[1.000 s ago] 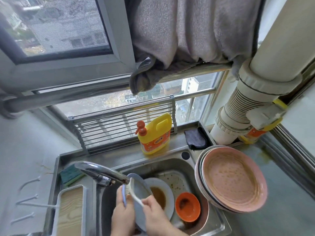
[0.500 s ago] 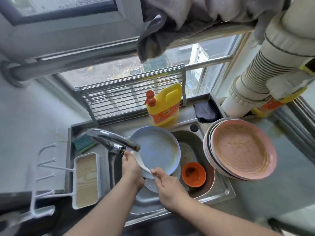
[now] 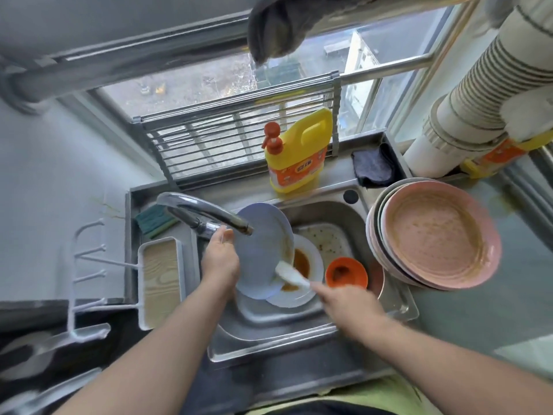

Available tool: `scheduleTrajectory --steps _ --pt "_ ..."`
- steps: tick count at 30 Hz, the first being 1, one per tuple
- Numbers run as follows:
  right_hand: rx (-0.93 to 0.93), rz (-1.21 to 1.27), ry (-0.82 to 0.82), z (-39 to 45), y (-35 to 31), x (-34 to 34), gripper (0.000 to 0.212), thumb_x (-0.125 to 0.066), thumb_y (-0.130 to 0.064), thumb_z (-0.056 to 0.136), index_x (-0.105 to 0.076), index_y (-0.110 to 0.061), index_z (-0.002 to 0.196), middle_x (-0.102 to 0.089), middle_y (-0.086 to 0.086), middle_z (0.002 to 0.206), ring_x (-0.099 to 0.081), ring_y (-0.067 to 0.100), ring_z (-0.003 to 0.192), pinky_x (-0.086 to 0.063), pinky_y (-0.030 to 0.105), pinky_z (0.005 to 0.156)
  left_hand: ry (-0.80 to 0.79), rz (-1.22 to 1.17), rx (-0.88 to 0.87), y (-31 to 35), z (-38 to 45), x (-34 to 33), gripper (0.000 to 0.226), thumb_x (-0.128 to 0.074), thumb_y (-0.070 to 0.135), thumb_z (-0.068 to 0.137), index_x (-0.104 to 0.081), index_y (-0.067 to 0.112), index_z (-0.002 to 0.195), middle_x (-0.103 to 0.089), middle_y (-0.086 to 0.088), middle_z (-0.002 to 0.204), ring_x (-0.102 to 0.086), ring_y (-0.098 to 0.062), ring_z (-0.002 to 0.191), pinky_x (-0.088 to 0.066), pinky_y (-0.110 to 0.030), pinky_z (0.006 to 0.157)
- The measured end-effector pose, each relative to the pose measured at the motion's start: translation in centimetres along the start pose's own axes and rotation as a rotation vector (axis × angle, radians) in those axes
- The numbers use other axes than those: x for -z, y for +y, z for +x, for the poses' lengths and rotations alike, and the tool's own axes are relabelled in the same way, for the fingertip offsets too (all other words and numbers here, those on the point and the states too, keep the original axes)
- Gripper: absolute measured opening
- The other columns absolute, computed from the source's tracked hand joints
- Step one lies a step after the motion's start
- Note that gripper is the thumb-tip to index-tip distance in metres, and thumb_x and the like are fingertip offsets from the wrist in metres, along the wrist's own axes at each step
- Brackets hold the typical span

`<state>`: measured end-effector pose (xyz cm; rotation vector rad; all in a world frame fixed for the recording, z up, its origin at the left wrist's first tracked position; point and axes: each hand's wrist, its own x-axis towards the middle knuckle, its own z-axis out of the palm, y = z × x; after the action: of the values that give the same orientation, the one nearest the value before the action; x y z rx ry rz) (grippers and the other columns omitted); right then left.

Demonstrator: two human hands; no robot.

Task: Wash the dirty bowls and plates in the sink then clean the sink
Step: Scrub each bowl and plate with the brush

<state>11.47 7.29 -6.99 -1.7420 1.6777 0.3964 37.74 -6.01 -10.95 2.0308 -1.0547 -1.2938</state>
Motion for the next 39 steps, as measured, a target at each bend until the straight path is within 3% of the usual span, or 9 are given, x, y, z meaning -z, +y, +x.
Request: scheduleTrajectory --steps 3,8,11,16,21,27,31,34,39 --pt "0.006 0.071 -0.063 -1.9 -0.5 -2.0 0.046 -0.038 -0.038 0.107 -0.026 -0.051 0.150 -0.071 0.009 0.113 -0.067 0.040 0.101 -0.053 0.043 0.073 -0.006 0.138 -0.092 3.6 -3.0 0.6 0.036 -0.042 0.069 0.101 -0.067 0.049 0.116 -0.076 0.008 0.111 -0.067 -0.025 0.108 -0.053 -0.047 0.101" --pt "-0.037 -0.158 0.193 2.4 2.2 2.3 0.065 -0.040 -0.022 0.106 -0.008 -0.059 0.148 -0.069 0.002 0.103 -0.071 0.034 0.087 -0.049 0.037 0.060 -0.075 0.448 -0.361 4.7 -4.8 0.4 0.032 -0.048 0.035 0.110 -0.072 0.020 0.126 -0.074 -0.011 0.118 -0.063 -0.032 0.114 -0.042 -0.034 0.087" --pt "-0.018 -0.189 0.212 2.6 1.9 3.9 0.068 -0.039 -0.016 0.104 -0.008 -0.056 0.150 -0.068 0.002 0.104 -0.070 0.034 0.090 -0.043 0.037 0.060 -0.117 0.551 -0.401 4.8 -3.6 0.6 0.038 -0.048 0.042 0.109 -0.071 0.023 0.133 -0.073 -0.010 0.121 -0.063 -0.033 0.119 -0.047 -0.039 0.098" --pt "0.002 0.054 0.003 -0.2 0.2 -2.1 0.051 -0.038 -0.034 0.109 -0.024 -0.054 0.154 -0.071 0.011 0.118 -0.067 0.040 0.106 -0.053 0.045 0.078 -0.120 0.246 -0.405 6.4 -4.7 0.2 0.029 -0.052 0.045 0.106 -0.067 0.046 0.131 -0.070 0.017 0.126 -0.057 -0.001 0.119 -0.039 -0.021 0.099" --pt "0.110 0.324 0.021 -2.0 -3.4 -4.1 0.040 -0.035 -0.050 0.109 -0.036 -0.048 0.149 -0.073 0.015 0.115 -0.064 0.042 0.109 -0.049 0.043 0.081 0.011 0.104 -0.381 4.9 -5.5 -1.1 0.040 -0.049 0.051 0.099 -0.065 0.045 0.135 -0.071 0.011 0.130 -0.061 -0.008 0.120 -0.040 -0.018 0.099" --pt "-0.139 0.206 0.140 0.9 1.9 1.3 0.032 -0.030 -0.048 0.110 -0.034 -0.055 0.140 -0.071 0.010 0.109 -0.067 0.039 0.094 -0.056 0.044 0.076 -0.079 0.292 -0.423 3.4 -5.1 0.5 0.057 -0.039 0.058 0.097 -0.070 0.016 0.120 -0.073 -0.009 0.109 -0.064 -0.032 0.107 -0.040 -0.031 0.082" --pt "0.049 0.143 0.273 1.6 -1.5 5.5 0.033 -0.031 -0.044 0.111 -0.029 -0.055 0.142 -0.072 0.009 0.108 -0.067 0.040 0.094 -0.046 0.041 0.067 -0.142 0.291 -0.295 3.3 -5.5 -0.3 0.040 -0.043 0.049 0.110 -0.065 0.027 0.136 -0.070 -0.001 0.132 -0.060 -0.025 0.127 -0.039 -0.028 0.095" --pt "0.176 -0.089 0.255 1.4 -3.2 6.4 0.048 -0.034 -0.035 0.111 -0.024 -0.053 0.154 -0.069 0.004 0.109 -0.067 0.038 0.091 -0.039 0.037 0.064 -0.138 0.272 -0.265 3.7 -5.1 -0.1 0.029 -0.040 0.051 0.110 -0.064 0.034 0.111 -0.070 0.006 0.108 -0.062 -0.023 0.112 -0.036 -0.027 0.085" --pt "-0.153 0.146 0.216 2.7 1.2 3.9 0.021 -0.031 -0.037 0.111 -0.038 -0.046 0.129 -0.071 0.011 0.096 -0.067 0.038 0.082 -0.054 0.043 0.067 -0.067 0.307 -0.322 3.2 -4.0 1.0 0.034 -0.041 0.047 0.111 -0.067 0.030 0.127 -0.074 0.003 0.114 -0.064 -0.025 0.112 -0.043 -0.032 0.091"
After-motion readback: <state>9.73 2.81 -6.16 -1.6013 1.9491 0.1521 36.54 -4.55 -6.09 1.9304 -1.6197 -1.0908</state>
